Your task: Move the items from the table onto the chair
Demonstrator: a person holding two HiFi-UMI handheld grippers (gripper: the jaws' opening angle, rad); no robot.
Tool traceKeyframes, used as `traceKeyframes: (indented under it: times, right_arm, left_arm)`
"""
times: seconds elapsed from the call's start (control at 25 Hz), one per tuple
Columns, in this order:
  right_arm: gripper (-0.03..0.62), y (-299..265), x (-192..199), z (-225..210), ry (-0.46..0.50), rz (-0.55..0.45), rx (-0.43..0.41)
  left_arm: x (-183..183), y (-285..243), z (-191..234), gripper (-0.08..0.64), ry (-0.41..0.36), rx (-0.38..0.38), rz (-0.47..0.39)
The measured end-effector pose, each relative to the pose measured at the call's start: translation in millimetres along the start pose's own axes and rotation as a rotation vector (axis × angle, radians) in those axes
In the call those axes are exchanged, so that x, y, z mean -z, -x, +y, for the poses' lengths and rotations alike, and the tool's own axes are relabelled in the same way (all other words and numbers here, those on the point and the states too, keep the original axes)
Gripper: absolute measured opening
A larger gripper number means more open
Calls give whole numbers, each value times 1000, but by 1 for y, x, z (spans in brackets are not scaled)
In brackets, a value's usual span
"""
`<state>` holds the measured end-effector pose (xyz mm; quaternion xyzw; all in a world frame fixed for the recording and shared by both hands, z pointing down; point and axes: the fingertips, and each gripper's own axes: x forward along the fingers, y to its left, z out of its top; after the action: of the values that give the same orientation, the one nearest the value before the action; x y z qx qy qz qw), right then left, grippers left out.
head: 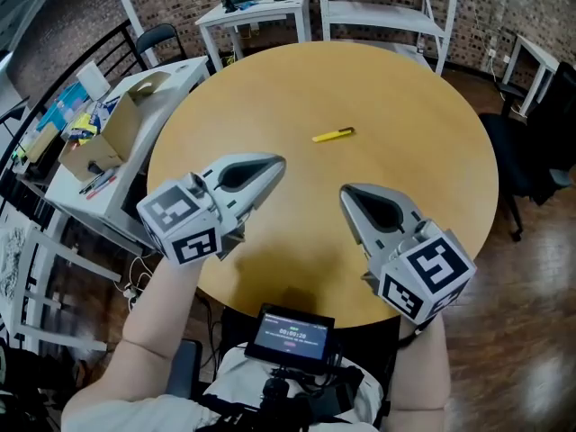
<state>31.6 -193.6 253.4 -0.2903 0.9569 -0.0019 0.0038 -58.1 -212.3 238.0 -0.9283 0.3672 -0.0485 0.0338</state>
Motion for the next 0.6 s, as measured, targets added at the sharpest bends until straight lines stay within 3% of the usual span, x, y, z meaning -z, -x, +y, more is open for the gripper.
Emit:
traceKeyframes:
  times: [0.6]
  right_arm:
    - [8,16,6,-16,-16,11,46]
  left_arm:
    - [10,-43,-50,18,71,148,-19]
